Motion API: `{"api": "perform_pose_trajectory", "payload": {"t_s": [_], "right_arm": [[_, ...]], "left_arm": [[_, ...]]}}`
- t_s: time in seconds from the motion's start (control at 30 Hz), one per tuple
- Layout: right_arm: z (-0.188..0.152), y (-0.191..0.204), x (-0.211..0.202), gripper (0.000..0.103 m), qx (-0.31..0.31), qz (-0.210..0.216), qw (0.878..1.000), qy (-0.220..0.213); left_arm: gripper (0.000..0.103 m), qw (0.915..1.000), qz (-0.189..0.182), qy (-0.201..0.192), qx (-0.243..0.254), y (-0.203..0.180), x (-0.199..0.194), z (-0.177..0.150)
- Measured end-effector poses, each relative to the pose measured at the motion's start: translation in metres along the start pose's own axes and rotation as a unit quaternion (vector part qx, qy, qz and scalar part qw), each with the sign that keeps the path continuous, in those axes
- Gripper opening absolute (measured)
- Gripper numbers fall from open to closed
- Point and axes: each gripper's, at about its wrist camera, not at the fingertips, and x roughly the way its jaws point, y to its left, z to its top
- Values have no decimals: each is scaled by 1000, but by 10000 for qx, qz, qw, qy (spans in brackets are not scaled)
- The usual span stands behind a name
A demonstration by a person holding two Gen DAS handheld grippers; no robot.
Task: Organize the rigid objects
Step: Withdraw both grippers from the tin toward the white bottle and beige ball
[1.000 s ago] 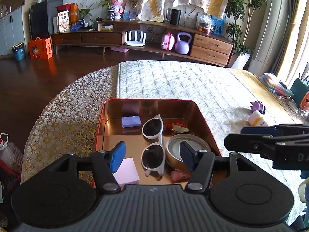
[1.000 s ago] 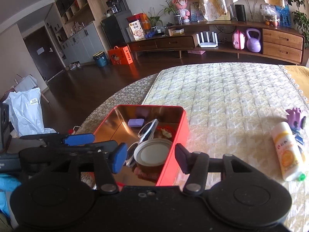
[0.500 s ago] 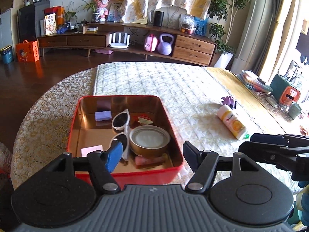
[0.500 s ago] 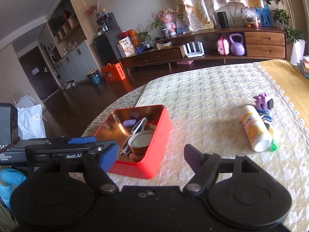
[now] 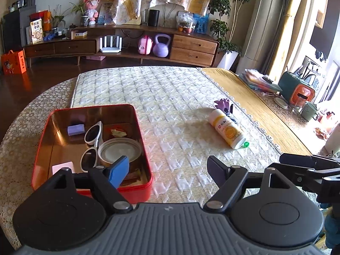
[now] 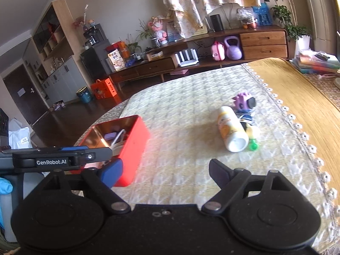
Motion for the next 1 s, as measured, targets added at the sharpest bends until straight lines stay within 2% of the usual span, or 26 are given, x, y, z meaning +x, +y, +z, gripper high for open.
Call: {"api": "perform_pose_trajectory", "payload": {"t_s": [0.1, 0.23, 0.33, 0.5, 0.8, 1.0], "right_arm": [[-1, -13, -2, 89, -35, -172, 9998, -31], [-3, -31, -3, 98, -119, -416, 9991, -34], [-6, -44, -1, 101, -273, -477, 9985, 24], [-5, -65, 7, 102, -505, -700, 9963, 53], [1, -103, 18, 102, -601, -759, 9953, 48], [2, -113, 25, 101, -744, -729, 9945, 64]], "left_arm": [[84, 10000, -46, 50, 22, -14, 9, 4], [85, 9999, -121, 97, 33, -34, 23, 11], [85, 9997, -140, 139, 115, -51, 36, 17], [85, 9994, -132, 243, 218, -80, 59, 31], [85, 9979, -99, 446, 456, -122, 108, 53], [85, 9969, -38, 747, 262, -134, 147, 65]]}}
